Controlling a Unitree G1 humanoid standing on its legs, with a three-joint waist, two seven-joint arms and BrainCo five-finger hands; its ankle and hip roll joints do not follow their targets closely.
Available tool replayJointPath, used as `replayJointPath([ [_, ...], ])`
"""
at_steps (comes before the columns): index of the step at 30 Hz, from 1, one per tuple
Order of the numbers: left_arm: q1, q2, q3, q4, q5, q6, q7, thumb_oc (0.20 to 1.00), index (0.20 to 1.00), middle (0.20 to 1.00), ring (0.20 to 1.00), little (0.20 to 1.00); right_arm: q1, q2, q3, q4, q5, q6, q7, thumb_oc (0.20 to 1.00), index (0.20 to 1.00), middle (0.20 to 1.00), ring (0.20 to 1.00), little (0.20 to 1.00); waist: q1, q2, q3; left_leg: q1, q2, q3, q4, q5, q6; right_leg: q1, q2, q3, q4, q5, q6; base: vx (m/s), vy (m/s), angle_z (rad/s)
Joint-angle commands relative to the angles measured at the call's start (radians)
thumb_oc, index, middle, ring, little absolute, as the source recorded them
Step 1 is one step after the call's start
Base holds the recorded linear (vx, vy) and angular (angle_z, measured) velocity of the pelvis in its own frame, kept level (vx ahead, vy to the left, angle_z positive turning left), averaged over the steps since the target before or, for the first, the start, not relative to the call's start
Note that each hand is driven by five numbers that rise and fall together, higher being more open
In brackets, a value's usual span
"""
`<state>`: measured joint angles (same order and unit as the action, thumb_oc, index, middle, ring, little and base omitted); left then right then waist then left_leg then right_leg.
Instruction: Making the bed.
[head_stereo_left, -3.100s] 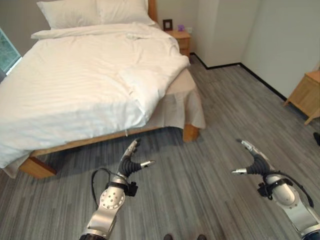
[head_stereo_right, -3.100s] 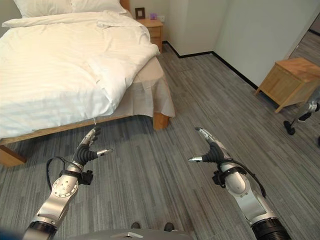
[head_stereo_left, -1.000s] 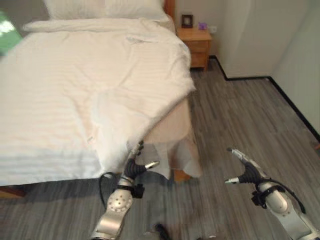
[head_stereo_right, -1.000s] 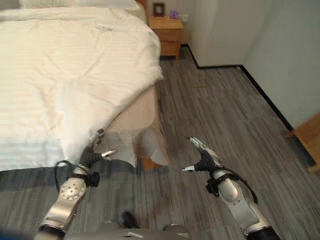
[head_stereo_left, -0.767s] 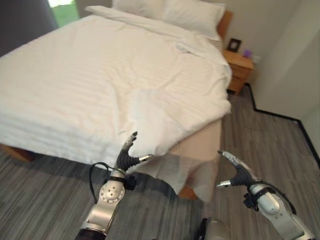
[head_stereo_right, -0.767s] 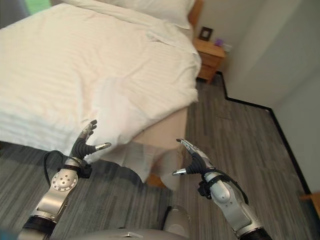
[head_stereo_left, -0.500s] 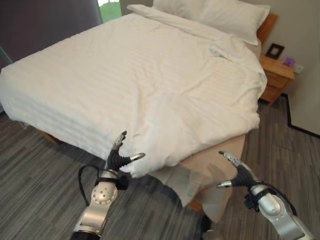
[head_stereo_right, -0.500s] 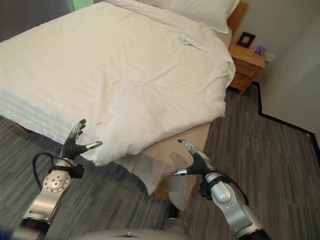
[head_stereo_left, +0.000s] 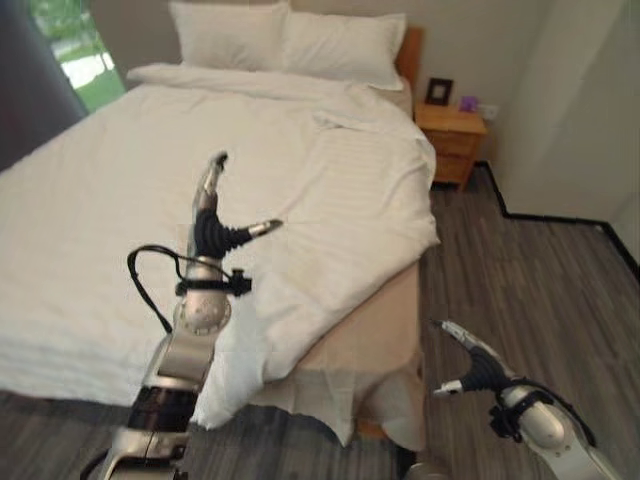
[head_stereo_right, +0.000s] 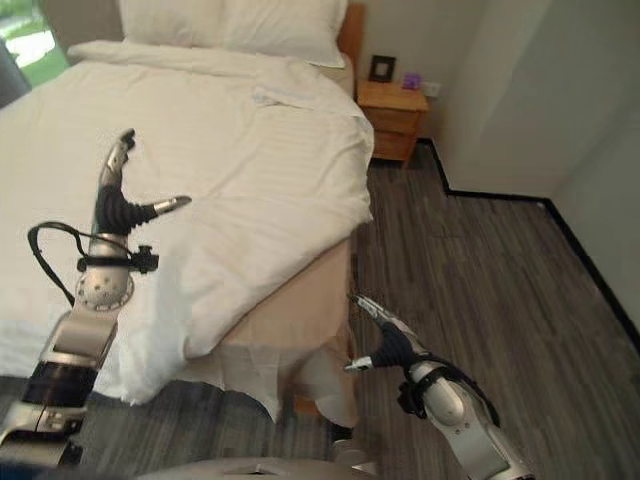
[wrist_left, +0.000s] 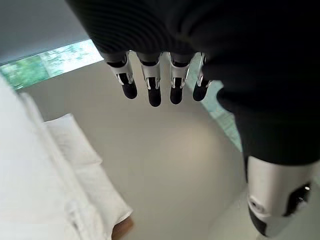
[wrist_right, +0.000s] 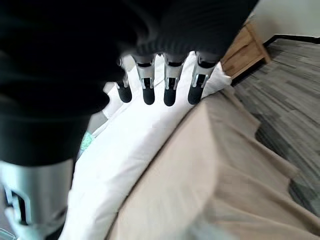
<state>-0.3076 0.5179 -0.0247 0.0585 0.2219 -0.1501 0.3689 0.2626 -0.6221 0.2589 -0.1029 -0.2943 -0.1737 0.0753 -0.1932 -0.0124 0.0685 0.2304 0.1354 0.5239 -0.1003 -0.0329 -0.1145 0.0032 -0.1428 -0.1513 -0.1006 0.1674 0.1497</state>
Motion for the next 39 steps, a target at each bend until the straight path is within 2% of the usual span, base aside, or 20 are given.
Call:
replayJointPath([
  [1,-0.086,0.071,-0.008,0.125,0.124,0.029,0.086,1.000,1.000,1.000,1.000,1.000,-0.021,-0.011,-0.034,-0.084,0.048,-0.061,0.003,1.000,1.000,1.000,1.000,1.000,-0.006,0.008,0.004,-0.014,0.012,-0.035,0.013,-0.041,0.035,0.019,-0.053,-0.020,0.013,-0.115,0.054,0.07,-0.056,-0.06],
  [8,-0.212,0.162,-0.074,0.432,0.283,0.174,0.118,1.000,1.000,1.000,1.000,1.000,0.008,-0.050,-0.064,-0.092,0.063,-0.091,-0.007,1.000,1.000,1.000,1.000,1.000,-0.063,0.043,0.017,-0.032,0.034,0.001,0.013,-0.025,0.010,-0.024,-0.029,0.001,0.013,-0.115,0.052,0.07,-0.065,-0.11],
  [17,-0.358,0.305,-0.138,0.681,0.385,0.264,0.136,1.000,1.000,1.000,1.000,1.000,0.044,-0.086,-0.066,-0.075,0.039,-0.118,-0.019,1.000,1.000,1.000,1.000,1.000,-0.084,0.055,0.042,-0.108,0.072,0.022,0.013,0.006,-0.024,-0.112,0.003,0.009,0.013,-0.110,0.048,0.03,-0.072,-0.16],
  [20,-0.448,0.348,-0.195,0.792,0.406,0.277,0.130,1.000,1.000,1.000,1.000,1.000,0.038,-0.085,-0.054,-0.068,0.041,-0.127,-0.021,1.000,1.000,1.000,1.000,1.000,-0.082,0.048,0.057,-0.145,0.094,0.017,0.013,0.022,-0.036,-0.146,0.020,0.007,0.013,-0.110,0.042,0.04,-0.094,-0.01],
  [24,-0.528,0.362,-0.244,0.880,0.387,0.284,0.122,1.000,1.000,1.000,1.000,1.000,0.011,-0.084,-0.030,-0.056,0.051,-0.128,-0.024,1.000,1.000,1.000,1.000,1.000,-0.076,0.037,0.079,-0.187,0.109,0.008,0.013,0.041,-0.047,-0.185,0.032,0.006,0.013,-0.105,0.037,0.01,-0.081,-0.02],
  [29,-0.602,0.348,-0.303,0.966,0.388,0.279,0.109,1.000,1.000,1.000,1.000,1.000,-0.029,-0.085,-0.007,-0.029,0.053,-0.128,-0.032,1.000,1.000,1.000,1.000,1.000,-0.066,0.021,0.109,-0.249,0.126,0.002,0.013,0.061,-0.056,-0.245,0.042,-0.001,0.013,-0.097,0.033,-0.01,-0.046,0.00],
  [39,-0.675,0.338,-0.358,1.048,0.373,0.275,0.105,1.000,1.000,1.000,1.000,1.000,-0.094,-0.090,0.007,-0.003,0.071,-0.128,-0.057,1.000,1.000,1.000,1.000,1.000,-0.050,0.012,0.163,-0.355,0.139,-0.024,0.013,0.090,-0.063,-0.338,0.044,-0.013,0.013,-0.081,0.029,0.00,-0.022,0.07],
])
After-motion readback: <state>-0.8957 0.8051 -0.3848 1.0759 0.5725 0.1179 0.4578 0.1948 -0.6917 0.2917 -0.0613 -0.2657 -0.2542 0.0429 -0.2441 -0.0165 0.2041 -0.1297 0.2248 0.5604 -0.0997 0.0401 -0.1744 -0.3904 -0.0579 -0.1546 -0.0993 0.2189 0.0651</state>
